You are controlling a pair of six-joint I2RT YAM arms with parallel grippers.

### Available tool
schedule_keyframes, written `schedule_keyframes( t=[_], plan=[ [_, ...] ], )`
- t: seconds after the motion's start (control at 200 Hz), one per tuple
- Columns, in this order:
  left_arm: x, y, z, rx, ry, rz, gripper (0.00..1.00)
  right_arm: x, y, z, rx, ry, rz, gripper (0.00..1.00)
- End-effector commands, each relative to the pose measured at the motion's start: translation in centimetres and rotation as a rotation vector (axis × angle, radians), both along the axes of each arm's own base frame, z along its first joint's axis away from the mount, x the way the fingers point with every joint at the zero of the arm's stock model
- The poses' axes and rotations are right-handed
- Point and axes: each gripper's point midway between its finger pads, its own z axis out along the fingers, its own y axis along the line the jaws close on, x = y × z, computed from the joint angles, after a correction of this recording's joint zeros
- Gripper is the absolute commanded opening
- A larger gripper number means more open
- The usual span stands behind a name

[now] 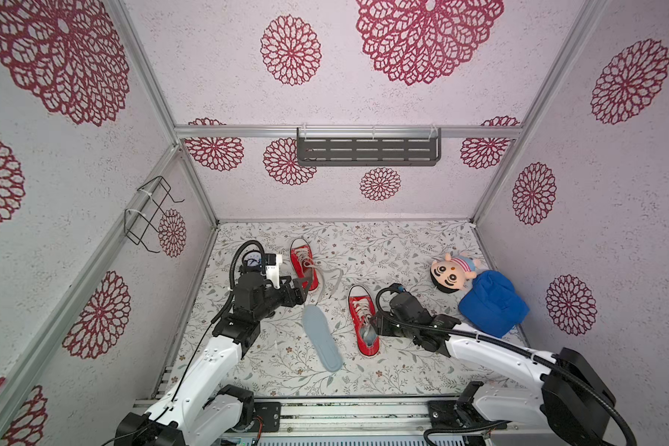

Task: Remove the insole from the shoe
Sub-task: Place the shoe at the center of the board, then untie the shoelace on the shoe.

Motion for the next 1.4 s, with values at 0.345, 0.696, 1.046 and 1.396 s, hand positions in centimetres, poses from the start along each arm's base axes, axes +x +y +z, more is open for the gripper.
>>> schedule_keyframes(
  t=[0.345,0.696,1.046,1.396],
  plan=[
    [-7.2,-9.6,-4.8,0.026,0.181,-0.3,0.84,3.8,-4.3,7.7,0.205,-0.215,-0.062,0.57],
    [-7.2,-17.1,-6.8,0.086,0.215,-0.455,0.69,3.8,-3.4,5.5,0.211,-0.138,-0.04,0.52],
    [-6.2,-20.3,-8.4,0.052,0.239,-0.523,0.52,3.0,-4.9,5.3,0.183,-0.152,-0.083,0.52],
    [-6.1,-21.3,-9.5,0.048,0.259,-0.546,0.35,2.7,-5.1,4.9,0.178,-0.147,-0.088,0.52]
  ],
)
